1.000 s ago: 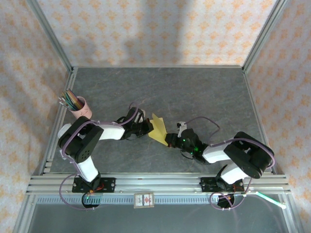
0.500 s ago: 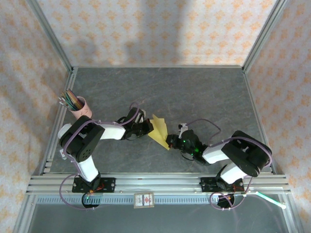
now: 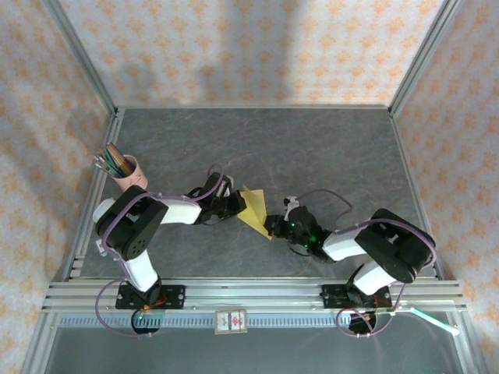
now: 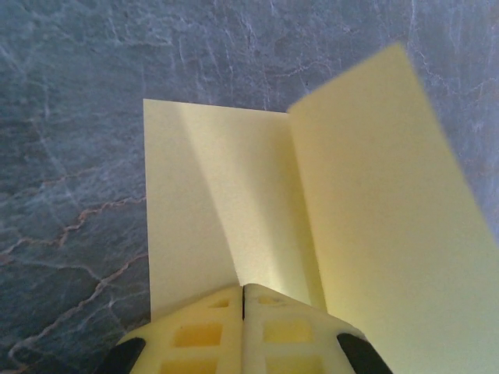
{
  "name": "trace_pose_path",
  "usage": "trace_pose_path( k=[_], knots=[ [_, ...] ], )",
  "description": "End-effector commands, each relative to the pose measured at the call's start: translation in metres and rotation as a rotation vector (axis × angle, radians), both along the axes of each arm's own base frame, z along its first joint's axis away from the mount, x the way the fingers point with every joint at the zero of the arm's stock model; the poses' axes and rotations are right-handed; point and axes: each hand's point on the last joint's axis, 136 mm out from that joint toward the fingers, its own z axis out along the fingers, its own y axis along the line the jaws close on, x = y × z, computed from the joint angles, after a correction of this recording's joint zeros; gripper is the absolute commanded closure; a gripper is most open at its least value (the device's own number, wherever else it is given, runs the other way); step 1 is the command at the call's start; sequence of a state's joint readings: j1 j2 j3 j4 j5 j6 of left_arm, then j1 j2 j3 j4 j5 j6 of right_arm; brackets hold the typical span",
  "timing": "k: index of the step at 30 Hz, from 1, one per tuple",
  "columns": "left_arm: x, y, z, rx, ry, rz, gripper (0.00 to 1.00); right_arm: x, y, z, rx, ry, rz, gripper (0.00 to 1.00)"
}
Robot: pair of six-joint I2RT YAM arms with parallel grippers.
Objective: Fold a paper plane with a square sheet of paper (pick it up from the middle)
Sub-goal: Fourth fold the wing at the center of the table.
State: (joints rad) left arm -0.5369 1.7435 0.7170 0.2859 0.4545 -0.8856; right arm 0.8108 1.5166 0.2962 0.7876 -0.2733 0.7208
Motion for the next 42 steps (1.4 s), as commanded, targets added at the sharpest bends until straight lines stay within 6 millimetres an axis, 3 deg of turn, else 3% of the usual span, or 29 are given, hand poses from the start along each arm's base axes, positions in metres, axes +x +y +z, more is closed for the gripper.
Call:
trace_pose_path(
  k=[1, 10, 16, 21, 25, 34, 42],
  knots=[
    [0.004, 0.003, 0.003, 0.015, -0.02, 0.024, 1.0, 0.007, 0.001, 0.002, -0.112, -0.049, 0.018, 1.0],
    [0.012, 0.002, 0.032, -0.012, -0.068, 0.04, 0.93, 0.018, 0.0, -0.005, -0.405, -0.158, 0.131, 1.0],
    [0.005, 0.009, 0.028, 0.005, -0.053, 0.042, 0.93, 0.015, 0.007, -0.007, -0.381, -0.157, 0.153, 1.0],
    [-0.002, 0.012, 0.024, 0.007, -0.042, 0.04, 1.0, 0.011, 0.009, -0.014, -0.341, -0.129, 0.148, 1.0],
    [-0.007, 0.013, 0.02, 0.001, -0.035, 0.041, 1.0, 0.011, 0.008, -0.009, -0.297, -0.138, 0.12, 1.0],
    [-0.005, 0.002, 0.027, -0.035, -0.054, 0.025, 1.0, 0.005, 0.009, -0.001, -0.179, -0.153, 0.102, 1.0],
    [-0.008, -0.009, 0.018, -0.038, -0.041, 0.008, 1.0, 0.003, 0.008, 0.009, -0.061, -0.135, 0.073, 1.0]
  ],
)
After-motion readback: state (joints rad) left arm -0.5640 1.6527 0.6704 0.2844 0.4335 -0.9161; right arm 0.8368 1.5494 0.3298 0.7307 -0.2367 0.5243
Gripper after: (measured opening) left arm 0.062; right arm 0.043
